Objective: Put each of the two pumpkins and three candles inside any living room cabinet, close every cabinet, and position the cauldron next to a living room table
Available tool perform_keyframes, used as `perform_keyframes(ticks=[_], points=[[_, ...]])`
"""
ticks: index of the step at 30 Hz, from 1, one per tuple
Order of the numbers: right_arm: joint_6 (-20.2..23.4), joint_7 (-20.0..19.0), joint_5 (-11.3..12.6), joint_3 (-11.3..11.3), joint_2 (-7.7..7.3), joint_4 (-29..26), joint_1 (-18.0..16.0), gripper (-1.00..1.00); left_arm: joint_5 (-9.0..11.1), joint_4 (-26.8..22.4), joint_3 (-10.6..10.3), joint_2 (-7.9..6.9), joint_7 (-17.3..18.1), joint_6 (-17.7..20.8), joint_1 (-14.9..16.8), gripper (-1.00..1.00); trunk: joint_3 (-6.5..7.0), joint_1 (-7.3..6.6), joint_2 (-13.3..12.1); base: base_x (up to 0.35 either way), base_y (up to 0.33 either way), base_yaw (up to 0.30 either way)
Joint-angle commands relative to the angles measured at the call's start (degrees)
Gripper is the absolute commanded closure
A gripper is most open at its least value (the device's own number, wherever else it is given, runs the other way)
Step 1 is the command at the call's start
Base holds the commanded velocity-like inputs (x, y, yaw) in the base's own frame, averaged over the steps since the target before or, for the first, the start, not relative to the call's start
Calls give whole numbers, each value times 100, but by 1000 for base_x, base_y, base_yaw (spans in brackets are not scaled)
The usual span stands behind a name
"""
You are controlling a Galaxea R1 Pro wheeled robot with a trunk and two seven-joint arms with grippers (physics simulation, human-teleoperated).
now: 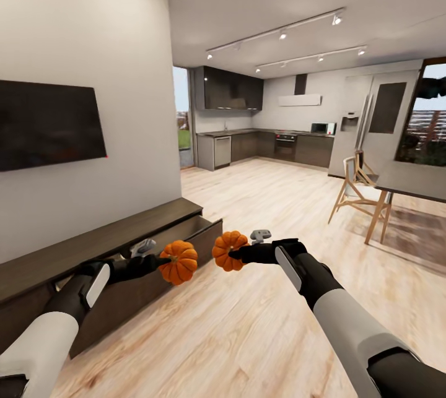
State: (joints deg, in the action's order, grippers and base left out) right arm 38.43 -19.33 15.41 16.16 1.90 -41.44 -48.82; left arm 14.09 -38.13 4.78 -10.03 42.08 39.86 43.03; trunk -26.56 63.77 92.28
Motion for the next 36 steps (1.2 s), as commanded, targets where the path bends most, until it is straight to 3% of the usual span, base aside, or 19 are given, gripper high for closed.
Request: perform_keyframes(ticks=[1,13,36], points=[[24,-1,6,2,0,-5,-4,100,15,-2,11,1,1,30,4,100,-7,2,3,248,0,0],[24,-4,6,2,0,-5,-4,100,17,-2,23,1,1,30,4,100,-7,2,3,283,-30,0],[24,-18,6,2,-2,-5,-4,100,24,-2,23,1,1,30,4,100,-7,2,3,44,-16,0]])
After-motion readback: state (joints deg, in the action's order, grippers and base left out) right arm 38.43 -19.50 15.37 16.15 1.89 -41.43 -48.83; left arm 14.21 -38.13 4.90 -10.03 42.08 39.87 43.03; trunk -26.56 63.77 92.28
